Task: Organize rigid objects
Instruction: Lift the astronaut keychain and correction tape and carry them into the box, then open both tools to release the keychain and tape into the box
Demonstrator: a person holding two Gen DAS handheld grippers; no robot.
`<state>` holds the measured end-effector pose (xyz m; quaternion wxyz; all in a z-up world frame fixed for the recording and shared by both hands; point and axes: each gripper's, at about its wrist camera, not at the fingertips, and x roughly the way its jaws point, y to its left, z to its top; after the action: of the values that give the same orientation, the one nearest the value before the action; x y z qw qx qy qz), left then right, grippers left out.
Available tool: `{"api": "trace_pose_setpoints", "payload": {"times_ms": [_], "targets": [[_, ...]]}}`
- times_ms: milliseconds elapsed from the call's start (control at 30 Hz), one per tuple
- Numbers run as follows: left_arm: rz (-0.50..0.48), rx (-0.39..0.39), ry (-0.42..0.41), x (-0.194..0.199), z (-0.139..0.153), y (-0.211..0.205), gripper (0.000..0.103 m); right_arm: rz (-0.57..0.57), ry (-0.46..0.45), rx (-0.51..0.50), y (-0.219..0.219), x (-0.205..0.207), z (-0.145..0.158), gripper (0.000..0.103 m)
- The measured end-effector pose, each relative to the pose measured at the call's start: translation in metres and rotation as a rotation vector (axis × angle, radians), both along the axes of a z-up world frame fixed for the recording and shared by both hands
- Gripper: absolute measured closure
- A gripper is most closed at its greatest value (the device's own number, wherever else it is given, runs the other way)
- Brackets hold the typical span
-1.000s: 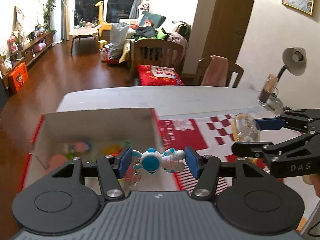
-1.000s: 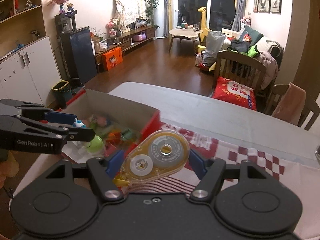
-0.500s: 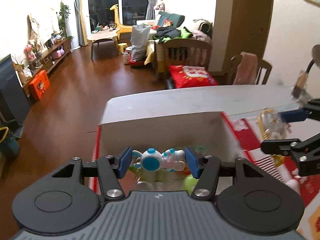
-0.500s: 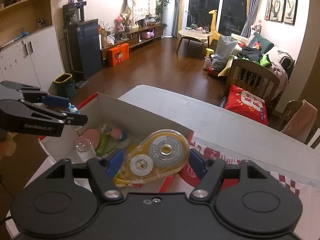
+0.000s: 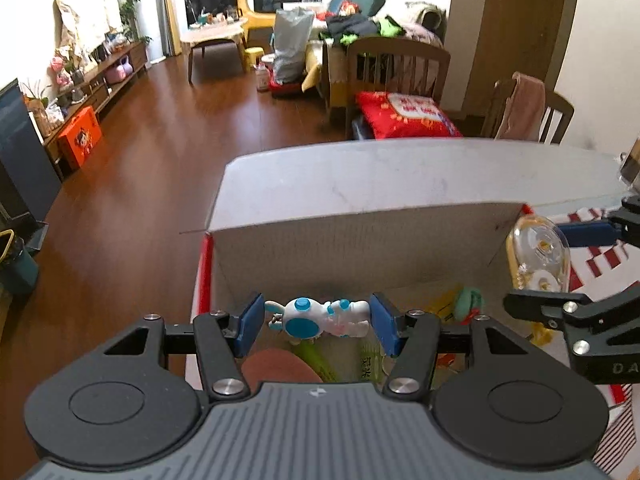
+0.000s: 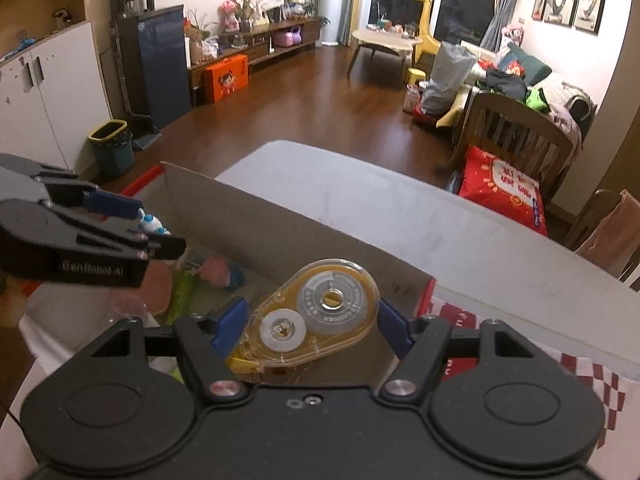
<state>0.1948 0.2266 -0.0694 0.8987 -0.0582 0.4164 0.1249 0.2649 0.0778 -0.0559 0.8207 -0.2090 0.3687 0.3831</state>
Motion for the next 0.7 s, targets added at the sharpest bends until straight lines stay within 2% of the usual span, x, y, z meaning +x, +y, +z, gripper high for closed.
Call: {"api": "trace_pose_setpoints", "payload": {"times_ms": [267,600,700], "targets": [[0.022,-0.027,0.073,0.017,-0.031,0.006,0.046,-0.002,0.027,-0.073,0.021,0.003,-0.027,0.033],[-0.036,0.124,0.138,0.024,-0.038,-0.015,0.045,0.018,0.046,-0.112,0.023,-0.003,-0.043,0.032],[-0.037,0.142,0.151,0.024,-0.039,-0.017,0.045,0.021,0.042,-0.113,0.023,-0.004,-0.043,0.032]]}}
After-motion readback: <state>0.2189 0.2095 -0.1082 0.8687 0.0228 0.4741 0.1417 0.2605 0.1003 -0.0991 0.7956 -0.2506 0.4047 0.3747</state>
